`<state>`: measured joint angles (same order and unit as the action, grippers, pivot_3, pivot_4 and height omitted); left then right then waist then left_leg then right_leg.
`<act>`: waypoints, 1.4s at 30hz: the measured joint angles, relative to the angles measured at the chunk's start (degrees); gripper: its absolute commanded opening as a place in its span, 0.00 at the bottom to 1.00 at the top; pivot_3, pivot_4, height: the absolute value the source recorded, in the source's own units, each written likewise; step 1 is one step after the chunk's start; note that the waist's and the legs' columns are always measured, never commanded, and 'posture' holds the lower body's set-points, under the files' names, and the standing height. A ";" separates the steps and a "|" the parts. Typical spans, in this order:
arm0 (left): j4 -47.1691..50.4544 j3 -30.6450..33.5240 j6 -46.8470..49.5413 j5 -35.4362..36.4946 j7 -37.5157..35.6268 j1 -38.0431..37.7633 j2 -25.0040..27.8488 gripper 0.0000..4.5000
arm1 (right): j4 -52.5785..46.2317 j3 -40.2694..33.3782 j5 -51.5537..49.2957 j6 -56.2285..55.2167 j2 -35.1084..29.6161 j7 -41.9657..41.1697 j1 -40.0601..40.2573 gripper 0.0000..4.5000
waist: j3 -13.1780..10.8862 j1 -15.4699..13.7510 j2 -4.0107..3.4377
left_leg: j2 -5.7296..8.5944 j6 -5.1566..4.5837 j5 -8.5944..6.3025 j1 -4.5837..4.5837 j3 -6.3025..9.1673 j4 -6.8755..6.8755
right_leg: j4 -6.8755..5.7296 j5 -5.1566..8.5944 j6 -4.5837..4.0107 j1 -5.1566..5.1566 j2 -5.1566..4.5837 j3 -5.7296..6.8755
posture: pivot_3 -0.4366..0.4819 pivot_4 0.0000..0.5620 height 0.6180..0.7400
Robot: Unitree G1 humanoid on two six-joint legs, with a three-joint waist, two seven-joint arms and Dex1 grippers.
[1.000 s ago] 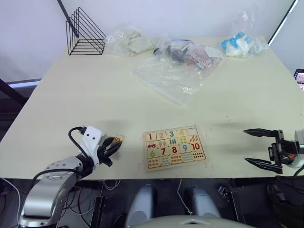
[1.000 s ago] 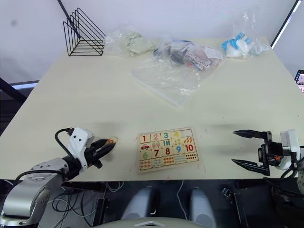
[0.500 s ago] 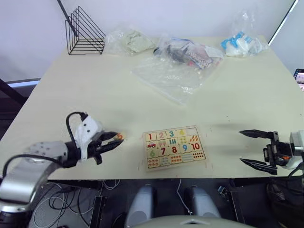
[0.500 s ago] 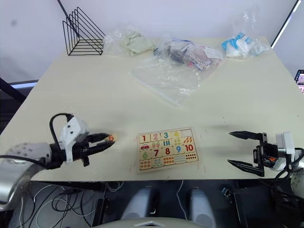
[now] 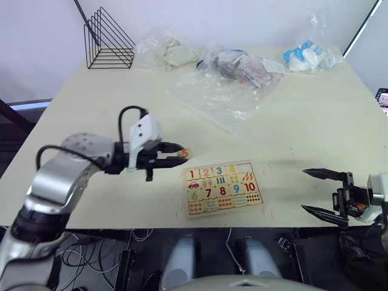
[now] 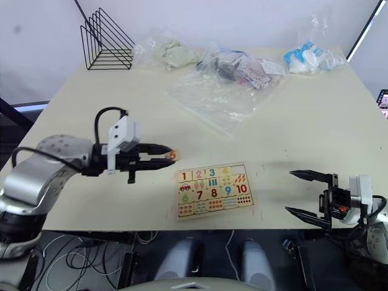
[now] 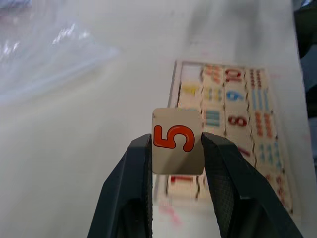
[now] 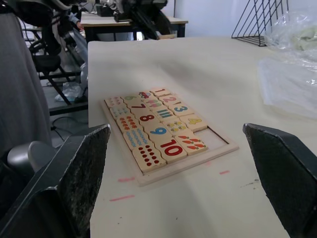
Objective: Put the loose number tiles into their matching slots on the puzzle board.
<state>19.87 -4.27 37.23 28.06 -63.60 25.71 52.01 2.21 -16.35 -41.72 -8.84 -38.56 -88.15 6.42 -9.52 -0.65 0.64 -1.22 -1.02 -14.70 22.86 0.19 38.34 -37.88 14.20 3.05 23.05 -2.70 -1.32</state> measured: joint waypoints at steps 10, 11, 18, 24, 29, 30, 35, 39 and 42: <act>-4.90 -12.11 1.47 -4.79 -3.16 10.83 -6.12 0.22 | -1.48 -0.66 0.45 -0.24 1.02 2.14 2.18 1.00 | -0.01 0.35 0.01 | -0.01 0.00 0.00 -0.01 -0.01 0.01 | -0.02 0.00 0.00 0.01 0.04 -0.05 | 0.48 0.27 1.00; -5.12 -12.63 2.57 -4.87 -3.13 11.58 -6.87 0.22 | -1.53 -0.79 0.48 -0.25 1.05 2.28 2.53 1.00 | -0.01 0.34 0.01 | -0.01 0.00 0.00 0.00 0.00 0.01 | -0.02 0.00 0.00 0.01 0.04 -0.04 | 0.48 0.27 1.00; -7.36 -19.95 8.15 -8.76 -1.20 18.11 -12.59 0.22 | -2.50 -2.40 0.72 -0.40 1.77 3.73 3.60 1.00 | -0.02 0.15 0.03 | 0.01 0.00 0.00 0.01 0.02 0.03 | -0.02 0.00 0.01 0.01 0.05 -0.04 | 0.48 0.27 1.00; -8.71 -24.27 10.15 -11.27 0.11 21.27 -16.32 0.22 | -4.33 -2.64 0.84 -0.40 2.39 4.70 4.43 1.00 | -0.02 -0.09 0.03 | 0.02 0.00 0.01 0.02 0.03 0.04 | -0.03 0.00 0.02 0.00 0.04 -0.04 | 0.48 0.27 1.00; -11.82 -29.71 12.15 -15.42 2.67 23.99 -21.60 0.22 | -5.02 -2.71 0.94 -0.40 2.89 5.13 5.25 1.00 | -0.03 -0.03 0.03 | 0.03 0.00 0.01 0.02 0.05 0.04 | -0.04 0.00 0.01 0.00 0.05 -0.04 | 0.48 0.27 1.00; -12.61 -30.20 12.45 -15.80 2.79 24.56 -22.47 0.22 | -5.30 -2.73 0.94 -0.40 2.93 5.24 5.47 1.00 | -0.02 -0.03 0.02 | 0.03 0.00 0.01 0.01 0.04 0.04 | -0.04 0.00 0.01 0.00 0.04 -0.05 | 0.48 0.27 1.00; -16.58 -32.04 12.57 -19.05 3.93 27.52 -25.22 0.22 | -5.98 -2.79 0.98 -0.41 3.31 6.07 6.09 1.00 | -0.02 0.00 0.02 | 0.03 0.00 0.01 0.02 0.05 0.04 | -0.03 0.01 0.02 0.00 0.05 -0.04 | 0.48 0.27 1.00; -18.86 -33.97 13.84 -20.43 3.64 29.32 -26.37 0.22 | -6.26 -2.81 1.03 -0.42 3.44 6.49 6.34 1.00 | -0.02 0.00 0.02 | 0.04 0.00 0.01 0.02 0.04 0.04 | -0.03 0.01 0.02 0.01 0.05 -0.05 | 0.48 0.27 1.00; -19.64 -34.88 14.93 -21.25 3.00 30.14 -26.95 0.22 | -6.79 -2.81 1.05 -0.42 3.47 7.12 6.33 1.00 | -0.02 0.01 0.02 | 0.04 0.00 0.01 0.02 0.04 0.04 | -0.03 0.01 0.03 0.01 0.04 -0.06 | 0.48 0.27 1.00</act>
<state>0.23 -39.15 52.16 6.81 -60.59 55.84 25.06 -4.58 -19.17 -40.67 -9.25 -35.10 -81.03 12.75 -9.54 -0.65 0.67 -1.18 -1.02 -14.69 22.88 0.23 38.38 -37.91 14.21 3.08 23.06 -2.65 -1.38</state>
